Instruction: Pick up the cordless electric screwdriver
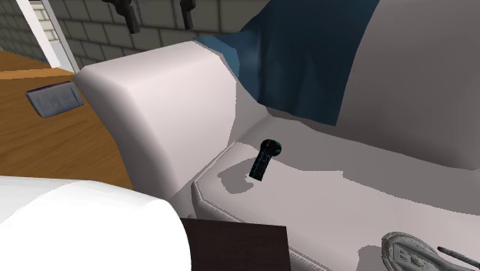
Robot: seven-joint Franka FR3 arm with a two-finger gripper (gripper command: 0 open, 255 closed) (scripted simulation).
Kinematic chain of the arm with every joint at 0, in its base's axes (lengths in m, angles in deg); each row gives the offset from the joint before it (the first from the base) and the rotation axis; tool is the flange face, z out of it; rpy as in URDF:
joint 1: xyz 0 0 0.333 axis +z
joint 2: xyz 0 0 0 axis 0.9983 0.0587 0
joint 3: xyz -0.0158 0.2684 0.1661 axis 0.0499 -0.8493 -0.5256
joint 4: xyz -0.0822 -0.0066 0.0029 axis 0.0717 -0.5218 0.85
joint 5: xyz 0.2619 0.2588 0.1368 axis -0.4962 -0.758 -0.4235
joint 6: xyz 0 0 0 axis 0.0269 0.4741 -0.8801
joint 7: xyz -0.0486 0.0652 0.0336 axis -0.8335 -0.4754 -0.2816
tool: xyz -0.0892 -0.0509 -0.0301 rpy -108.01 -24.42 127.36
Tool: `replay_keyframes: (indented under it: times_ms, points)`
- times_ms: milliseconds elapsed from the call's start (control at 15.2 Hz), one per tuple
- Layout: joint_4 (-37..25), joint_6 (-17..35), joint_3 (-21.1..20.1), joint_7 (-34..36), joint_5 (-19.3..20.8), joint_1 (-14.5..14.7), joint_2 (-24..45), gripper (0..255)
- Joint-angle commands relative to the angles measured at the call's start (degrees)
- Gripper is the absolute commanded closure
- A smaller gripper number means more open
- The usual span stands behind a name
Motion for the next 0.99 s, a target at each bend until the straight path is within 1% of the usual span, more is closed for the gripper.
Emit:
replay_keyframes:
  times_ms: [0,528,924]
  points:
    - [0.00,0.00,0.00,0.00,0.00,0.00,0.00,0]
    - [3.01,12.64,7.45,-5.52,0.18,-2.42,10.66,0]
    - [2.16,21.37,12.74,-10.59,-1.75,-3.47,21.53,0]
